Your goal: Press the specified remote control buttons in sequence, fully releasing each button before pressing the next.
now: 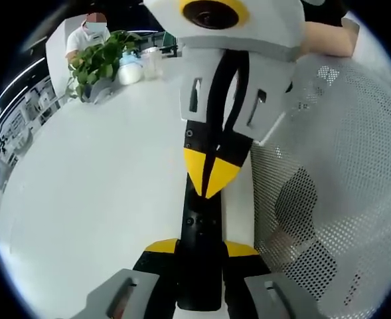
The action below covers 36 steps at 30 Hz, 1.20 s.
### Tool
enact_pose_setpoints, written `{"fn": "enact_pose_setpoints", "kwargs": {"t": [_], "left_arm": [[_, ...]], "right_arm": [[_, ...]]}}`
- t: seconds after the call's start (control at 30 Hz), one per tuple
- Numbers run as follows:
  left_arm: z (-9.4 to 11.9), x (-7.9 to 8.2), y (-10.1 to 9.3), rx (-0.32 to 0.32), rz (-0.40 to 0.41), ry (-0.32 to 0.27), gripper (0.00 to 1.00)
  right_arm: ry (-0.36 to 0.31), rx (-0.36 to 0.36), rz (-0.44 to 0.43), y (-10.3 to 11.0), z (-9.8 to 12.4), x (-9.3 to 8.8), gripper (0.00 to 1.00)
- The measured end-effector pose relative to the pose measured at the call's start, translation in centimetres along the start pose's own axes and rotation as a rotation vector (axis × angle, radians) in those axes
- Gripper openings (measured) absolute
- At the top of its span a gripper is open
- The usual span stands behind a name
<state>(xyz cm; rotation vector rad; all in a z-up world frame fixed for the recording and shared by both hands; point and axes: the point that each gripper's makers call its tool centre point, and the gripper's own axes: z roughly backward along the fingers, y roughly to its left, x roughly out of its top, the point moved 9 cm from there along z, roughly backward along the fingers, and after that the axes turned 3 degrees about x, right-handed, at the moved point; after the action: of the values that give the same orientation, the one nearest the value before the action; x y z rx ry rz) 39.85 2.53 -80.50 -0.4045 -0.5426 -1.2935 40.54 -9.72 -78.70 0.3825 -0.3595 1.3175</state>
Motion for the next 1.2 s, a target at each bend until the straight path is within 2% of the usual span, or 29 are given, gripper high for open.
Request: {"fn": "enact_pose_setpoints", "kwargs": {"t": [0.43,0.47,0.53,0.57,0.67,0.73,0.77,0.83,0.9,1.0,1.07,1.2], "left_arm": [[0.1,-0.1,0.0,-0.002,0.001,-0.013,0.24],[0.1,-0.1,0.0,0.000,-0.003,-0.012,0.24],[0.1,-0.1,0.0,0.000,-0.005,-0.012,0.24],[0.1,-0.1,0.0,-0.001,-0.004,-0.015,0.24],[0.1,-0.1,-0.1,0.001,-0.001,-0.015,0.24],[0.1,-0.1,-0.1,0.004,0.001,-0.014,0.24],[0.1,-0.1,-0.1,0.004,0.001,-0.015,0.24],[0.1,-0.1,-0.1,0.003,0.004,-0.019,0.24],[0.1,-0.2,0.0,0.002,0.005,-0.020,0.24],[0.1,-0.2,0.0,0.001,0.000,-0.019,0.24],[0.1,-0.2,0.0,-0.001,0.000,-0.023,0.24],[0.1,-0.2,0.0,-0.005,0.002,-0.030,0.24]], "right_arm": [[0.002,-0.009,0.009,0.0,-0.3,0.2,0.00],[0.007,-0.014,0.013,0.2,-0.3,0.3,0.00],[0.019,-0.024,0.073,0.3,-0.3,0.4,0.00],[0.016,-0.022,0.063,0.3,-0.3,0.4,0.00],[-0.034,0.013,-0.040,-0.2,-0.2,0.0,0.00],[-0.032,0.036,-0.059,-0.6,0.1,0.0,0.00],[-0.025,0.020,-0.051,-0.7,0.2,0.2,0.00],[-0.097,-0.042,-0.036,-0.9,0.9,0.9,0.00],[-0.125,-0.037,-0.077,-1.1,1.2,1.0,0.00],[-0.105,-0.016,-0.077,-1.2,0.8,0.7,0.00],[-0.054,-0.009,-0.028,-0.8,0.3,0.5,0.00],[-0.052,0.033,0.029,0.5,-0.4,1.2,0.00]]}}
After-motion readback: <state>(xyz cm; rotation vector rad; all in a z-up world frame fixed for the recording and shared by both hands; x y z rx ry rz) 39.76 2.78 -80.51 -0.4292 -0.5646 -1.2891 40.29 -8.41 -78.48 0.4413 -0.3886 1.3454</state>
